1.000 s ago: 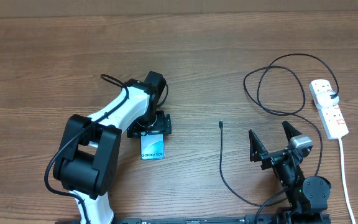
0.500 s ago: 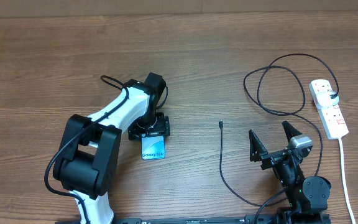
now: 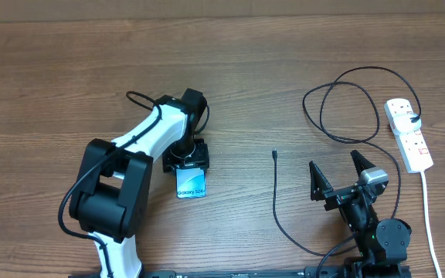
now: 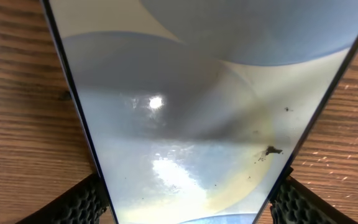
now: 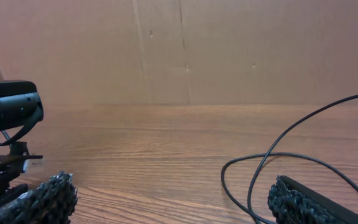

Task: Plug charger to phone and switch on socket
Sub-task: 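Tilt the held phone upright with the left gripper, then rotate the phone so its charging port faces right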

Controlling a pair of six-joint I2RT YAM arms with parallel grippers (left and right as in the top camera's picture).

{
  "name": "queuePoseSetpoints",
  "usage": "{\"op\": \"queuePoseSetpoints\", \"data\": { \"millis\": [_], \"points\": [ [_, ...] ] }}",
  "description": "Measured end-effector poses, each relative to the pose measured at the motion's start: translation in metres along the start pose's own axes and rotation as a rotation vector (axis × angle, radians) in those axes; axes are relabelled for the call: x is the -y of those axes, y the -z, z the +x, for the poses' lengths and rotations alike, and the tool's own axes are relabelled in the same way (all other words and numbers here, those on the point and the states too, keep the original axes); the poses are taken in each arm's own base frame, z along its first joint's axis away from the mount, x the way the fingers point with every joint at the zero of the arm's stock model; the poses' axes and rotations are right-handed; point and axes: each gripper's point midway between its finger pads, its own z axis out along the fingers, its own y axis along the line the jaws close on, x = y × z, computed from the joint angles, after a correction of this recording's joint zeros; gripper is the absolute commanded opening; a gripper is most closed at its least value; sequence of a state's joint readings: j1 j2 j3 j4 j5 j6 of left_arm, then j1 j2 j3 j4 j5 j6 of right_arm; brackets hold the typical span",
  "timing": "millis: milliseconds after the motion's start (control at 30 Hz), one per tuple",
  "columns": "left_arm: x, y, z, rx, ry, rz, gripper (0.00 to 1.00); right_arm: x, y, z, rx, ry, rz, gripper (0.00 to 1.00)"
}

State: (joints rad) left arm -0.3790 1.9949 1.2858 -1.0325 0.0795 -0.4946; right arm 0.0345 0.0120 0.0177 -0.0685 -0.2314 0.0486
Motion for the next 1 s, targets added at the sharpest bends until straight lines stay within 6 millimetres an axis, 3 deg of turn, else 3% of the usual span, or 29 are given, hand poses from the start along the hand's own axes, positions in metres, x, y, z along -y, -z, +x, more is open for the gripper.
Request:
{"op": "queuePoseSetpoints", "data": {
  "millis": [767,1000],
  "points": [
    [0.006,0.005,-0.006,-0.055,0.023,0.142,0.68,0.000,0.000,0.000,0.000,0.000,0.000,1.00],
    [0.032,0.013,-0.008,-0.066,-0.044,0.305,0.68,0.000,0.000,0.000,0.000,0.000,0.000,1.00]
  ]
}}
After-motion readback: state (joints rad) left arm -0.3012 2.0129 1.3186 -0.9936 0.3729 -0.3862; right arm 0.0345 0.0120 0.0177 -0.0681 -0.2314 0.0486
